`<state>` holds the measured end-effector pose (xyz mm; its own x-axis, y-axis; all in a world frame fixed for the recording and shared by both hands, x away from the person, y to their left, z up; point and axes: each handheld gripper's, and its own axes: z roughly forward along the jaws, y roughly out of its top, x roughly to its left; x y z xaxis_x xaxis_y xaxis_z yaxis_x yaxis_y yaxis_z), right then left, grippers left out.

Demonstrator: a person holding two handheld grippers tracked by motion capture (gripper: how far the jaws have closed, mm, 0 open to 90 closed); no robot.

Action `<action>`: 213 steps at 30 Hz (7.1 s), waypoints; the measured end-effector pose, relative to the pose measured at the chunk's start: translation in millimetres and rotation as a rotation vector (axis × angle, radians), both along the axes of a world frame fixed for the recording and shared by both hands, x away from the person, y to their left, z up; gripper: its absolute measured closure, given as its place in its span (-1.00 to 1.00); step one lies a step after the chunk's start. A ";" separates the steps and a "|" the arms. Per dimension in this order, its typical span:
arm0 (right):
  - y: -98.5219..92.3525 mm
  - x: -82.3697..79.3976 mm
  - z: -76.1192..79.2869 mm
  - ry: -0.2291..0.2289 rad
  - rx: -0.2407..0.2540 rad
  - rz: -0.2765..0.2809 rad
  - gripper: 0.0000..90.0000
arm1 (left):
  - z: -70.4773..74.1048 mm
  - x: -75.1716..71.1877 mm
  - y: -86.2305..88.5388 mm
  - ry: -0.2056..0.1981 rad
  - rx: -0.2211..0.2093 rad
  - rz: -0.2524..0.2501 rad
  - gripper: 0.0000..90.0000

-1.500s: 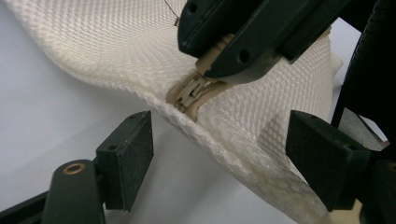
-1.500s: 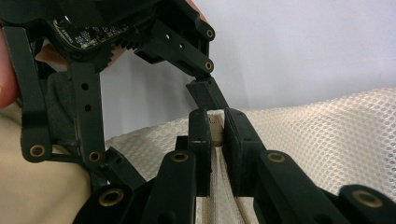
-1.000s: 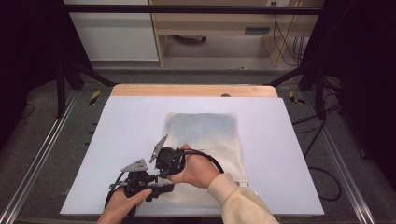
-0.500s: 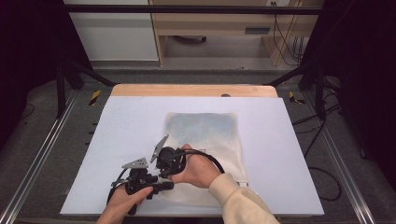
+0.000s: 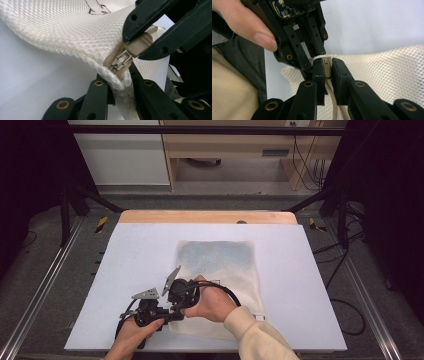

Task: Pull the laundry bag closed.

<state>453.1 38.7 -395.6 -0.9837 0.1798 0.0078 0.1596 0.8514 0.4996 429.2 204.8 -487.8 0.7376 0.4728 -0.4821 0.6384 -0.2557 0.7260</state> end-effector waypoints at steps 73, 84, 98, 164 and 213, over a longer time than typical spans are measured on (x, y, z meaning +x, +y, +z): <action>-41.6 -5.0 -24.8 -0.028 -0.022 -0.003 0.83 | 2.6 -3.6 -4.2 -0.037 0.049 -0.013 0.92; -46.2 -4.3 -26.0 -0.027 -0.029 -0.013 0.83 | 2.2 -3.4 -3.8 -0.036 0.045 -0.014 0.92; -61.8 -7.3 -27.0 -0.026 -0.028 -0.041 0.83 | 2.5 -4.3 -4.4 -0.040 0.047 -0.018 0.92; -95.8 -20.2 -24.8 -0.096 0.111 -0.092 0.83 | 11.2 -13.0 -12.5 -0.147 0.061 -0.001 0.93; -117.4 -23.1 -21.9 -0.098 0.111 -0.125 0.83 | 8.0 -14.5 -26.0 -0.160 0.067 -0.016 0.93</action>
<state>430.0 -78.7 -417.5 -0.9508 0.3039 -0.0607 0.2064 0.7671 0.6075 414.7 178.8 -479.8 0.8101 0.4874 -0.3258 0.5115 -0.3161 0.7990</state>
